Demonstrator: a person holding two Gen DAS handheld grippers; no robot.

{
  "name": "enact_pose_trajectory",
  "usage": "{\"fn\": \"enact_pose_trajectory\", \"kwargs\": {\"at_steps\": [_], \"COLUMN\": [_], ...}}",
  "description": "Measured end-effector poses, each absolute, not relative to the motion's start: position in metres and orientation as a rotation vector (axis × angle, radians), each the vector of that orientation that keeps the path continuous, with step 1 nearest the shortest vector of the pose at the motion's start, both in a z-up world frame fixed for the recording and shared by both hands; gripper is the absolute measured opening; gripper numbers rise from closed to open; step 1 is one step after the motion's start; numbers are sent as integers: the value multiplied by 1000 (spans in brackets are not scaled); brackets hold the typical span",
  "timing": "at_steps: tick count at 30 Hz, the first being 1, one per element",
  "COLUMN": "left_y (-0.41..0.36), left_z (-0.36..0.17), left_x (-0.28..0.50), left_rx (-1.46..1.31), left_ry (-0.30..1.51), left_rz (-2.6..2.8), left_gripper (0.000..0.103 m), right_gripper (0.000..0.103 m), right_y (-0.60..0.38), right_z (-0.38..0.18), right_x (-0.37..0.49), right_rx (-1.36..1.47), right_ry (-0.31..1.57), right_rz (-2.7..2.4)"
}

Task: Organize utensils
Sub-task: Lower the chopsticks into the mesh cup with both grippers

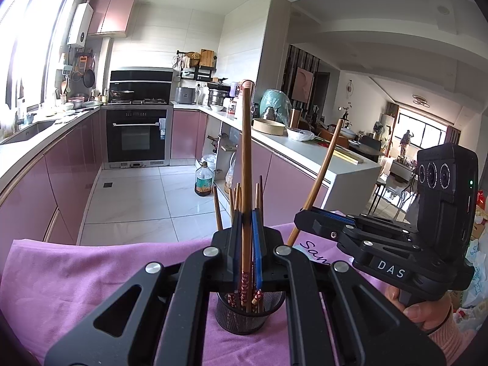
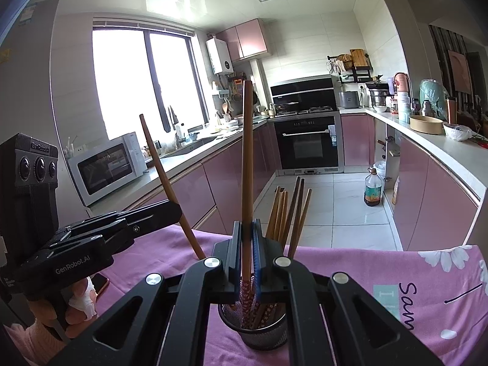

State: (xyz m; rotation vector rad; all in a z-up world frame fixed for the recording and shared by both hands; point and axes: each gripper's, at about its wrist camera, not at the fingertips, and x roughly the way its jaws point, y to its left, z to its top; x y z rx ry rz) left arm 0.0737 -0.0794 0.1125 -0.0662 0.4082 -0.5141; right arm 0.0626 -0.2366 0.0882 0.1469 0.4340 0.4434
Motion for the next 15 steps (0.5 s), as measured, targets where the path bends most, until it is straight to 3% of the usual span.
{"fn": "enact_pose_trajectory", "kwargs": {"at_steps": [15], "left_y": [-73], "left_z": [115], "left_x": [83], "left_rx": [-66], "left_ry": [427], "left_rz": [-512], "left_gripper": [7], "right_gripper": [5], "right_y": [-239], "right_z": [83], "right_x": [65], "right_rx": [139], "right_ry": [445], "right_rz": [434]}}
